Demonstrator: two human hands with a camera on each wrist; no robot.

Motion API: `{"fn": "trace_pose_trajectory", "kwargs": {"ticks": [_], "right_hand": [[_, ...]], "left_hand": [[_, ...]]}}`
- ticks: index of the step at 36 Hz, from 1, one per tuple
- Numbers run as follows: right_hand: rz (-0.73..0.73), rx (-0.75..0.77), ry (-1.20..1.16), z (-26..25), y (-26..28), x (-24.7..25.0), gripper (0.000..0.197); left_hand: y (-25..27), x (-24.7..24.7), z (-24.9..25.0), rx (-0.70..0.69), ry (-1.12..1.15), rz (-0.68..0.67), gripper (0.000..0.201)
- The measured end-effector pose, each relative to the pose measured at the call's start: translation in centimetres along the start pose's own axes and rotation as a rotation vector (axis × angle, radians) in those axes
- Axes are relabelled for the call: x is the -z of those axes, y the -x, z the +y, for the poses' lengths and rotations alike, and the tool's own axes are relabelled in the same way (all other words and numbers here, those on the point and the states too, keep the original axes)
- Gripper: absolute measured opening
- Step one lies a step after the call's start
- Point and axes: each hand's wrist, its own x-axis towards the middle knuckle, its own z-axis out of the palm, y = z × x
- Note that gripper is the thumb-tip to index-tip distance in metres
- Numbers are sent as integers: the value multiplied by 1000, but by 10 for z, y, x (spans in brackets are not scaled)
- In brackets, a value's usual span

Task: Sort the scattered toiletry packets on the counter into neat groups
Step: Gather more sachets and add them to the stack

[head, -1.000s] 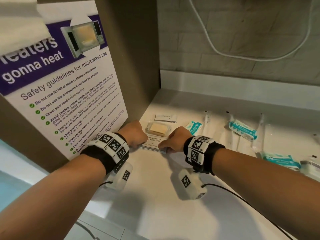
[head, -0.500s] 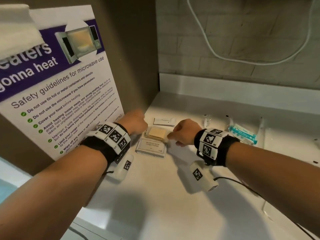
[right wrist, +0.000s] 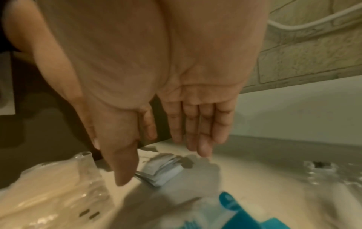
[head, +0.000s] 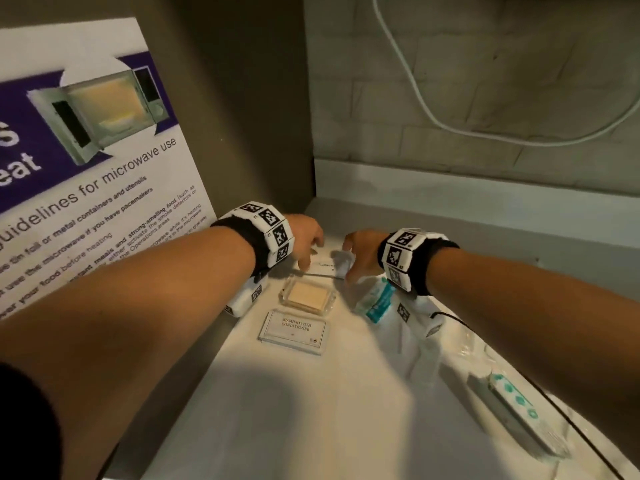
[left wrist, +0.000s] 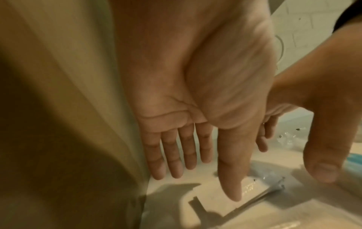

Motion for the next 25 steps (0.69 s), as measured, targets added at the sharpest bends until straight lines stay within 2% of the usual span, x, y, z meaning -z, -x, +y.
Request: {"fn": "trace_pose_trajectory", "kwargs": {"ticks": [4,11,13,17,22,25], "right_hand": [[-43,-9,57,-7,-16,-3,70],[-92,-24,156,-12,-34,-2,36],[-95,-10,191,-14,-33,-1,36],[-63,7,191,-11,-35,-2,52],[-45,49,181,-10,-36,-7,54],[-37,55,172,-11,-37,-10,44]], "left_hand": [[-7,-5,1,-8,-20,-26,70],[-16,-15,3,-41,-32,-40,63],[-18,-17,3,-51,-47,-43,58],[-23,-19,3,-80,-66,-19,48],[-26,-20,0,-84,-83,-11,33],[-28,-21,-1,-94,-74,-2,35]]}}
